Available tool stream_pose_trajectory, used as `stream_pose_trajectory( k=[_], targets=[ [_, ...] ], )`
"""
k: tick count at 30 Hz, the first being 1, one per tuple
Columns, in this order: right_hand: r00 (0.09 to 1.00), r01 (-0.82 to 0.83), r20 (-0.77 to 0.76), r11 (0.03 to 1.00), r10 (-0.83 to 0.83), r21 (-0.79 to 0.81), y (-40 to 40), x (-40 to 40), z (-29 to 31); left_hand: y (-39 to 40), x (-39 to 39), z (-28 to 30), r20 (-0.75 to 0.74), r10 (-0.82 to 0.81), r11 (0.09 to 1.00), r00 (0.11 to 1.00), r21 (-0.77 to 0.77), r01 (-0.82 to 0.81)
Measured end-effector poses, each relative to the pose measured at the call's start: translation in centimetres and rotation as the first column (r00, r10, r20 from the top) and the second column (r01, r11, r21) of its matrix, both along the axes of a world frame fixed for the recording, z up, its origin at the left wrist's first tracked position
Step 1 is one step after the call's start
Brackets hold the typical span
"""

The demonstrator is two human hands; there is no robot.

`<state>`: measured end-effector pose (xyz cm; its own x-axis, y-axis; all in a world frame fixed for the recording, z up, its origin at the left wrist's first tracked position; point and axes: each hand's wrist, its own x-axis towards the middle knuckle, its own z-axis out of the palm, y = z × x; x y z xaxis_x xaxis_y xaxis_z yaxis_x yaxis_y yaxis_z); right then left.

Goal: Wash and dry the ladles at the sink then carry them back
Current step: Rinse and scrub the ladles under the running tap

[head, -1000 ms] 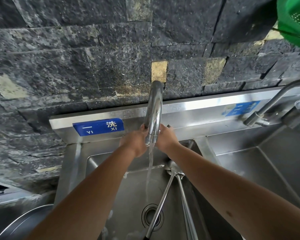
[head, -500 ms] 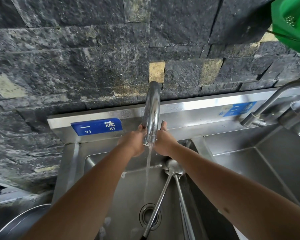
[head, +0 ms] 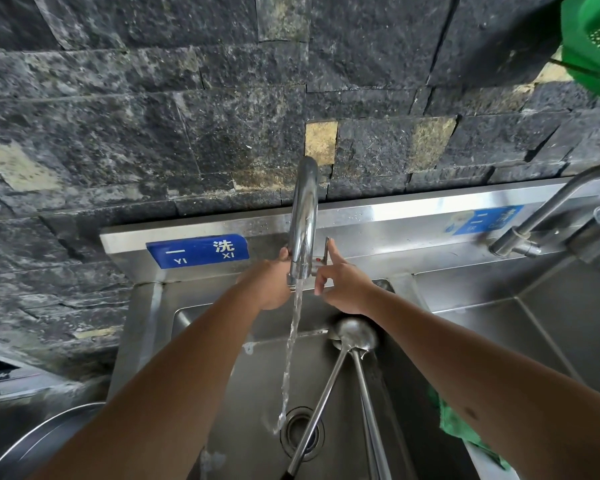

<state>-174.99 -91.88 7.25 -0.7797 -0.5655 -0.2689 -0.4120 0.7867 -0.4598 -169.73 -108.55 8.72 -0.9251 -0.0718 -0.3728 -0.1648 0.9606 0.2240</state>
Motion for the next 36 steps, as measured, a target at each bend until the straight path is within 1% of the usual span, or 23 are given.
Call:
stream_pose_trajectory(
  k=[2,11,13,15,18,23,26,28,31,36],
  targets=[
    [1.0,-0.01,0.01,1.0,0.01,0.007,0.1,-0.2,-0.3,-0.3,-0.2,-0.7,0.007,0.032,0.999,0.999,0.029,-0.032],
    [1.0,-0.026,0.001,0.997,0.026,0.07,0.0,0.3,-0.6,0.3,0.0,-0.4,-0.018,0.019,0.998,1.0,0.066,-0.018],
    [0.999,-0.045,-0.01,0.993,0.046,0.107,0.0,0.4,-0.7,0.4,0.2,-0.5,-0.022,0.005,0.999,1.0,0.047,-0.004],
    [0.998,-0.056,-0.019,0.989,0.06,0.139,0.1,0.4,-0.5,0.7,0.3,-0.4,-0.012,-0.02,1.0,1.0,-0.005,0.02],
    [0.996,-0.08,-0.032,0.977,0.088,0.198,0.2,0.4,-0.1,1.5,0.7,0.1,0.035,-0.02,0.996,0.999,-0.082,0.023],
    [0.991,-0.102,-0.06,0.958,0.122,0.269,0.3,0.9,0.5,2.1,1.7,1.0,0.092,-0.006,0.993,0.996,-0.116,0.016],
    [0.988,-0.112,-0.062,0.939,0.14,0.327,0.3,1.3,0.2,2.4,2.3,0.9,0.086,-0.014,0.989,0.996,-0.146,0.026],
    [0.985,-0.14,-0.048,0.938,0.163,0.317,0.5,1.5,-0.2,2.4,2.9,0.4,0.052,-0.015,0.996,0.999,-0.085,0.019],
    [0.965,-0.225,-0.055,0.915,0.257,0.334,0.8,2.4,-0.5,2.3,4.1,-1.6,0.062,-0.017,1.0,0.998,0.003,0.017],
    [0.949,-0.287,-0.061,0.927,0.31,0.242,0.8,6.4,-1.9,2.5,8.6,-4.8,0.032,0.036,0.998,0.999,0.045,-0.037]
  ],
)
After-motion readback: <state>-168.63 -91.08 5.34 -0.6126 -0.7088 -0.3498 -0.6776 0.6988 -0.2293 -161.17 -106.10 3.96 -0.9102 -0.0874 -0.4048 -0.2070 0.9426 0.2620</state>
